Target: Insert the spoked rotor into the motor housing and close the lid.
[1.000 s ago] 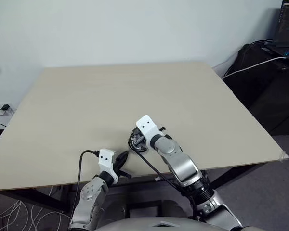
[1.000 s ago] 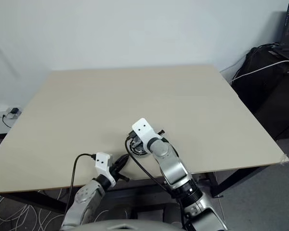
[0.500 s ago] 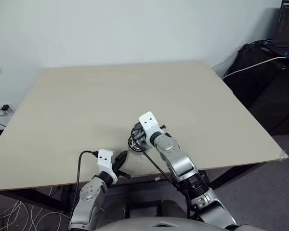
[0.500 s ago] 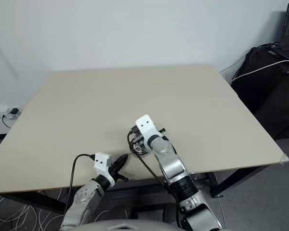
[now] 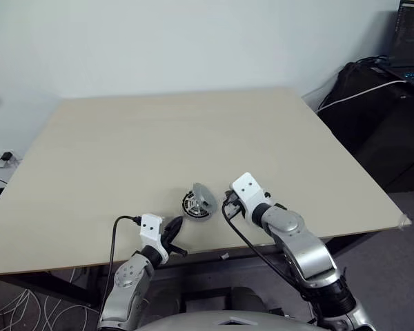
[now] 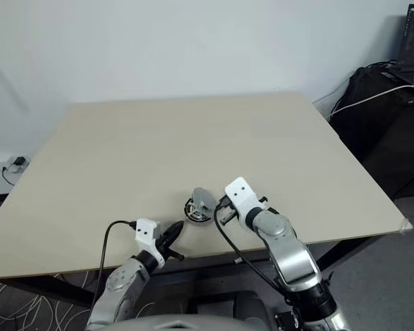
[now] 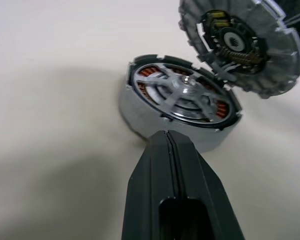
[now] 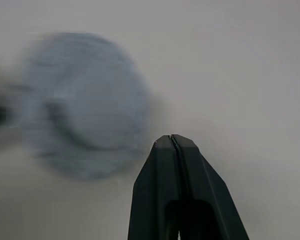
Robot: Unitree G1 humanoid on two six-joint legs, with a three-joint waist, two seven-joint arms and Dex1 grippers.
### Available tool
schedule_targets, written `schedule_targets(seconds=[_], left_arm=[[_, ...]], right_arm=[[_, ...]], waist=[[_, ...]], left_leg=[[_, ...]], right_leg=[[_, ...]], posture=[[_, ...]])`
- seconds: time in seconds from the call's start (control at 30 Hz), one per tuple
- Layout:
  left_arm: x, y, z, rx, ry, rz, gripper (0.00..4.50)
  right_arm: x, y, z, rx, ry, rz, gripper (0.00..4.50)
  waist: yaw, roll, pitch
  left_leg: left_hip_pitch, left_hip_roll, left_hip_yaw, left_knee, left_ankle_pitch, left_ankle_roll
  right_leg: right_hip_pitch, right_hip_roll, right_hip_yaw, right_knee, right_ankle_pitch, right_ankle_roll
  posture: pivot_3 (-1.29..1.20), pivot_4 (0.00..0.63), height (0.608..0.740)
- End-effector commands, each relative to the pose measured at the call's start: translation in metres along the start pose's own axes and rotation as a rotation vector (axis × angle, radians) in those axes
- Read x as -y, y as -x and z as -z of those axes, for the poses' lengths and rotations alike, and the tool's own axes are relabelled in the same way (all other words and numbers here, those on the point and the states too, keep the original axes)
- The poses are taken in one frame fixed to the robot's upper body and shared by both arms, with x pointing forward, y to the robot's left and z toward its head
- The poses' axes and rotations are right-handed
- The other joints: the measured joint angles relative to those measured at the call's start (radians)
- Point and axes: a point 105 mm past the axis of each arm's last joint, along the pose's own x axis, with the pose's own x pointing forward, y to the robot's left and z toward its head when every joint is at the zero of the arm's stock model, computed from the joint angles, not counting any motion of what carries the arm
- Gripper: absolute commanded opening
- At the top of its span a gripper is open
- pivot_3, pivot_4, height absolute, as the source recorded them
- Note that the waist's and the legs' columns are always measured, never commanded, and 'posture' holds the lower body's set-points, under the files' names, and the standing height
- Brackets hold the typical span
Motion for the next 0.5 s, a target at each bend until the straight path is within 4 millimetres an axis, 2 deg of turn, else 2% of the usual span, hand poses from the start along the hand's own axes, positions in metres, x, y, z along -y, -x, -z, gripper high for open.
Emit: schedule_targets(seconds=[0.03,0.2,0.5], left_arm=[[0.004,-0.003,-0.012,0.044,-0.009,0.021,0.00],[0.004,-0.003,-0.012,0.044,-0.009,0.020,0.00],[0.002,-0.003,-0.013,0.048,-0.011,0.012,0.00]], right_arm=[[-0.015,0.008,-0.020,0.060,-0.013,-0.111,0.03],[-0.030,0.010,-0.024,0.059,-0.084,-0.236,0.03],[-0.032,0.001,-0.023,0.043,-0.098,-0.243,0.03]], waist=[[0.003,0.000,0.000],[0.004,-0.002,0.001],[0.004,-0.002,0.001]], left_leg=[[0.000,0.000,0.000,0.000,0.000,0.000],[0.000,-0.001,0.000,0.001,-0.002,-0.002],[0.000,-0.001,0.000,0.001,-0.002,-0.004]], right_leg=[[0.000,0.000,0.000,0.000,0.000,0.000],[0.001,-0.002,0.000,-0.001,0.001,0.002],[0.001,-0.002,0.000,-0.001,0.001,0.002]], posture=[[0.00,0.000,0.740],[0.00,0.000,0.740],[0.00,0.000,0.740]])
